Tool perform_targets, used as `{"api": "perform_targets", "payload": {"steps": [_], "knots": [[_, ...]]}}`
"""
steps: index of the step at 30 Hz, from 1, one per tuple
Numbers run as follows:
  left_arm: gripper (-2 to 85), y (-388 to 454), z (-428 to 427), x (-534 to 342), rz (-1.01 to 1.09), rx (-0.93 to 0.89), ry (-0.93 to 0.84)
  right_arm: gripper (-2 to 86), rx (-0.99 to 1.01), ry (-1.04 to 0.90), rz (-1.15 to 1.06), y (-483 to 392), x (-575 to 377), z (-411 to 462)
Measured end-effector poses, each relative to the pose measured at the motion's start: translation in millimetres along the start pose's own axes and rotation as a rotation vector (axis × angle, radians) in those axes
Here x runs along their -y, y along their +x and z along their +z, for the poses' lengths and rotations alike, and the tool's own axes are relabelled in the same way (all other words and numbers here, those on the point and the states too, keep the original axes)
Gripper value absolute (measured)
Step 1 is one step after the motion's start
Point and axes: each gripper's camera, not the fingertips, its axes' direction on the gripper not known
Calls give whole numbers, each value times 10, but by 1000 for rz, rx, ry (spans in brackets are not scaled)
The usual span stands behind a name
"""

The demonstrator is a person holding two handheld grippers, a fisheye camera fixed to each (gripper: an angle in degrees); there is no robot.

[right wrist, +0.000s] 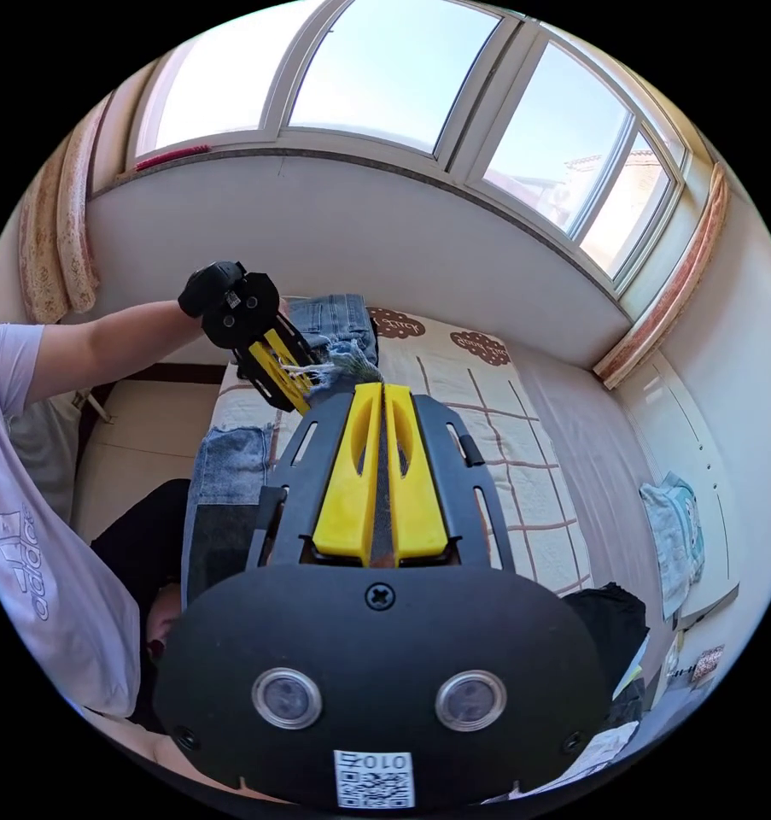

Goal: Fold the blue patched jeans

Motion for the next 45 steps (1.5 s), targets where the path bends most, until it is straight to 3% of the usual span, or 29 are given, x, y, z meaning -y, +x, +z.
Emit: {"api": "perform_targets", "payload": {"steps": [5, 10, 14, 16, 19, 24, 29, 32, 35, 37, 39, 41, 43, 45], "knots": [[2, -604, 259, -92, -101, -298, -38, 29, -62, -127, 42, 380, 358, 813], [-1, -1374, 1228, -458, -403, -608, -188, 29, -42, -332, 178, 787, 546, 1890], [-2, -1581, 1757, -690, -560, -688, -168, 31, -63, -471, 192, 802, 485, 2591], [-2, -1519, 2104, -738, -556, -717, -271, 31, -66, -504, 174, 754, 473, 2787], [-2, -1586, 2293, -855, -630, -722, -266, 35, -72, -554, 197, 774, 406, 3036], [-1, -1764, 2528, -950, -765, -743, -323, 55, -72, -428, 295, 990, 228, 2905], [0, -1892, 2623, -1012, -875, -781, -367, 79, 46, -241, 483, 1395, -97, 2018], [1, -1946, 2553, -1167, -936, -752, -376, 87, 137, -211, 483, 1284, -447, 1422], [1, -1989, 2261, -1252, -948, -688, -287, 98, 138, -272, 394, 897, -886, 999], [-1, -1970, 1936, -1041, -886, -594, -124, 101, 84, -288, 415, 733, -1141, 781], [-1, -1887, 1877, -789, -822, -533, -97, 100, 72, -271, 483, 648, -1357, 589], [-2, -1743, 2008, -531, -741, -505, -204, 98, 10, -291, 535, 586, -1569, 394], [-1, -1564, 2232, -375, -659, -350, -486, 98, -15, -325, 546, 598, -1695, 293], [-1, -1486, 2216, -441, -665, -251, -537, 99, -35, -370, 562, 678, -1826, 207]]}}
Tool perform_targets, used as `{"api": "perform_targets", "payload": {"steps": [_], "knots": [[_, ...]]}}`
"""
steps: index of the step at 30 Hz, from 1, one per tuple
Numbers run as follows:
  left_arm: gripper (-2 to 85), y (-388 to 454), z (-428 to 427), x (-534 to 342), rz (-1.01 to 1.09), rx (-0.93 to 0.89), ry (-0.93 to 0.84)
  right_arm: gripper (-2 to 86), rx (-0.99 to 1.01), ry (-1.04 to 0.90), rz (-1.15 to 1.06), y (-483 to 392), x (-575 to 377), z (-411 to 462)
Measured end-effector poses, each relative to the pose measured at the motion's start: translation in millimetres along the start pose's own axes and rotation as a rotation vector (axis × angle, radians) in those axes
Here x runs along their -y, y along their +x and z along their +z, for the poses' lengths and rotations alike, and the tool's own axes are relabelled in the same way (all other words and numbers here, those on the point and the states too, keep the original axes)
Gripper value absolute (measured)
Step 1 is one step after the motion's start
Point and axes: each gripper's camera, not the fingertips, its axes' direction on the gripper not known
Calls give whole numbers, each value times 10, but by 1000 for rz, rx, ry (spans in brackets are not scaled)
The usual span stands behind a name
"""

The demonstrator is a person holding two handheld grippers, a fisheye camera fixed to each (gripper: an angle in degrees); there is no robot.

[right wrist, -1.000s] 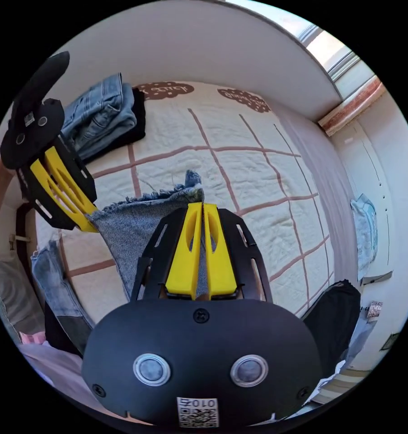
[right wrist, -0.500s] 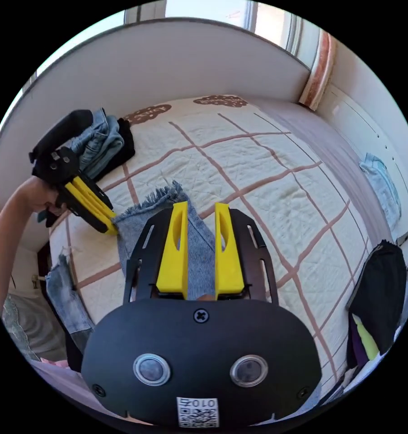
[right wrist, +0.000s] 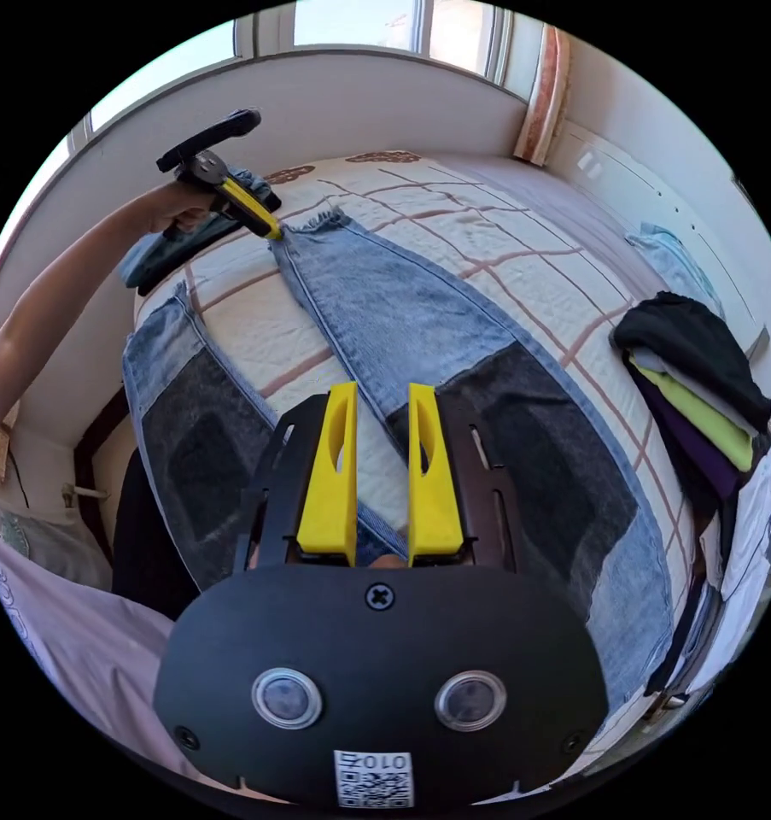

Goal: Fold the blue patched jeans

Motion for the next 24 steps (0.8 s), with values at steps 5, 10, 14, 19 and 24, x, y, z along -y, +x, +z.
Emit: {"api": "perform_targets", "payload": {"steps": [5, 10, 14, 19, 24], "knots": [[1, -437, -29, -663, -276, -123, 100, 102, 161, -53, 119, 517, -212, 52], [-1, -322, -402, -1002, -273, -217, 373, 100, 133, -57, 139, 546, -218, 33], [-3, 119, -320, -688, -31, -308, 365, 99, 162, -40, 168, 628, -262, -102], [-3, 312, 393, -561, -80, -247, 18, 99, 157, -46, 172, 655, -278, -246], [-3, 79, 581, -1093, -337, -379, 173, 99, 168, -27, 182, 686, -346, -378]]}}
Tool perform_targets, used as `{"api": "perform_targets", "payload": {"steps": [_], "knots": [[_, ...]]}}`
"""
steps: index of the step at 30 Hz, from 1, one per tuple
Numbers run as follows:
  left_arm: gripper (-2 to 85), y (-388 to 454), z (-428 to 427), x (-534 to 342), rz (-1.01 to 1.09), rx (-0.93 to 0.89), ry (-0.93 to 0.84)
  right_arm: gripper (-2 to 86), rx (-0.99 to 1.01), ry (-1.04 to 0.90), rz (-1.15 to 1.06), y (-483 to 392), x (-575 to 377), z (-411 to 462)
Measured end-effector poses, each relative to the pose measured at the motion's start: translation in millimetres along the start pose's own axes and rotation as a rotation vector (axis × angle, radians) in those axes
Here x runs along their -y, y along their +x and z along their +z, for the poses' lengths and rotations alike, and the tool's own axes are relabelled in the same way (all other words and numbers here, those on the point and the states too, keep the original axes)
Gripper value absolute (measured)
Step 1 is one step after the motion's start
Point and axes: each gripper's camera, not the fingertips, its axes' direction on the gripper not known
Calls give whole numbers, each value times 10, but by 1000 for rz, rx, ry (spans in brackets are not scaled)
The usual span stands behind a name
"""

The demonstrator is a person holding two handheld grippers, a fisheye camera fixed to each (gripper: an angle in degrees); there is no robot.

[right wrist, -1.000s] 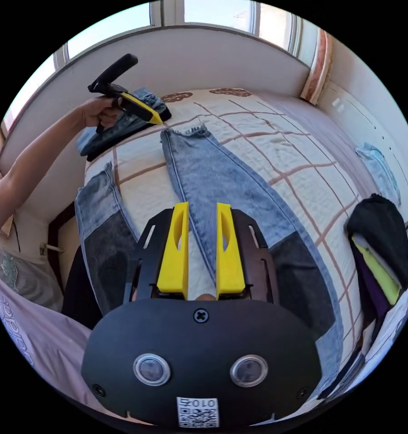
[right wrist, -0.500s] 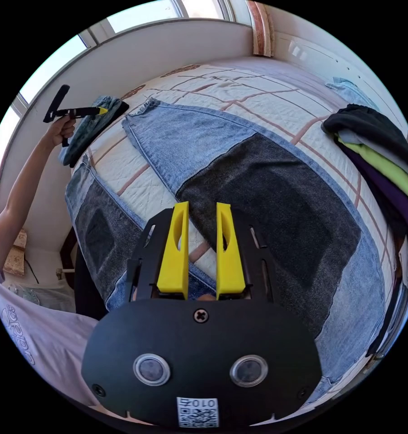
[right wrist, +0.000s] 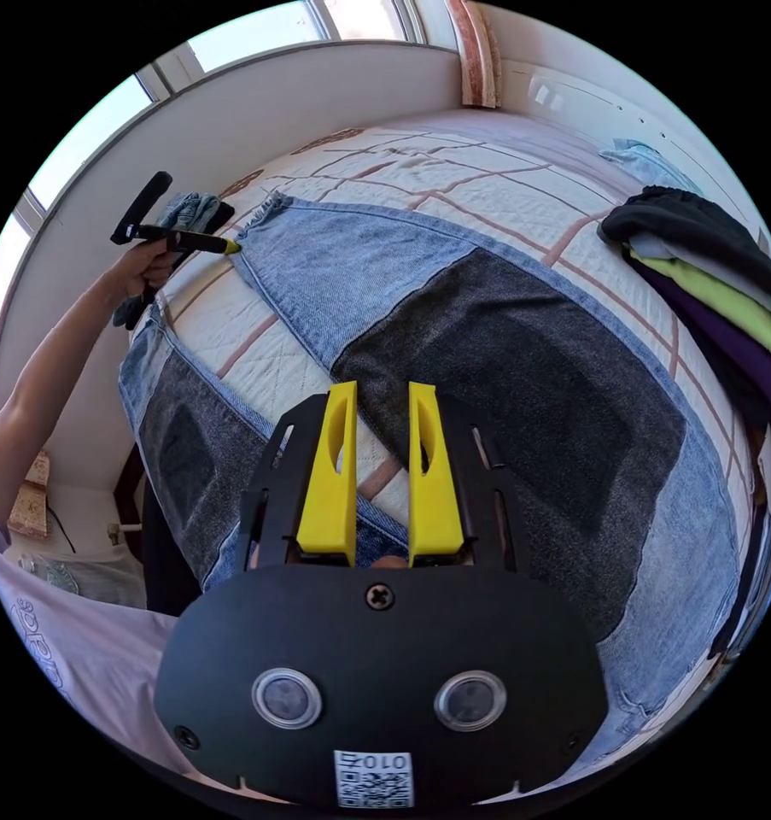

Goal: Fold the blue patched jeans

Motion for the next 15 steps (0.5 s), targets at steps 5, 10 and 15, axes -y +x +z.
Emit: {"api": "perform_targets", "payload": {"steps": [5, 10, 15], "knots": [[-3, 90, 27, -210, -32, 33, -19, 100, 7, -6, 4, -7, -57, -189], [-2, 384, 39, -381, 29, 181, -195, 99, 30, -8, 23, 80, -172, -298], [2, 465, -401, -1021, 15, 142, 22, 91, 30, 110, -4, 60, -385, -832]]}}
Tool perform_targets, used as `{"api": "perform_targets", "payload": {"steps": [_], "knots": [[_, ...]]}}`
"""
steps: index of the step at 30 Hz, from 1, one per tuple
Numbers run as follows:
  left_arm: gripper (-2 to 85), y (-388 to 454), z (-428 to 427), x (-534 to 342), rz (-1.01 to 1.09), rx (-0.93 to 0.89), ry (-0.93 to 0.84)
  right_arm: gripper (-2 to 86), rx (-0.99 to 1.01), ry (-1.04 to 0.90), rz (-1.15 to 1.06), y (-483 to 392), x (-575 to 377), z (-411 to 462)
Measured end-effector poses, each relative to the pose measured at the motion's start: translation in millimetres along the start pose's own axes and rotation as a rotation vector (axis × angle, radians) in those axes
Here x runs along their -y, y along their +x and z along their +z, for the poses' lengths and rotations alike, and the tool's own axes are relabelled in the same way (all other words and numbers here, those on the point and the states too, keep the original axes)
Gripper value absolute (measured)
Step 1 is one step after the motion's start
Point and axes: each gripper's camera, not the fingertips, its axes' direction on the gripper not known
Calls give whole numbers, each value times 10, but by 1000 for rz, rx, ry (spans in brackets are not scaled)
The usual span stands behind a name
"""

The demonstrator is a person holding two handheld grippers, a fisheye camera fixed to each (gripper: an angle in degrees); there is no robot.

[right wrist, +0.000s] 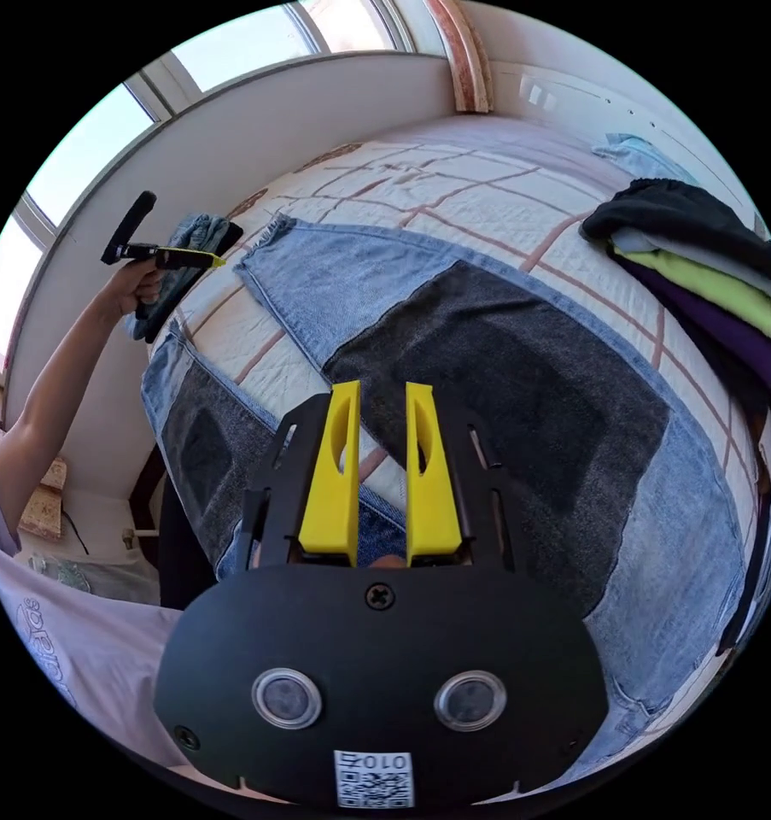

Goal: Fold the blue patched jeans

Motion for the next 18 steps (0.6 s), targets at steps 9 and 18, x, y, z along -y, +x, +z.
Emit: {"api": "perform_targets", "payload": {"steps": [9, 18], "knots": [[80, 356, -505, -2499, -149, 59, 32, 89, 20, 38, -4, -100, -1264, -758], [109, -6, 260, -4105, -681, -545, 356, 87, 10, 90, 21, -250, -1604, -1202]]}}
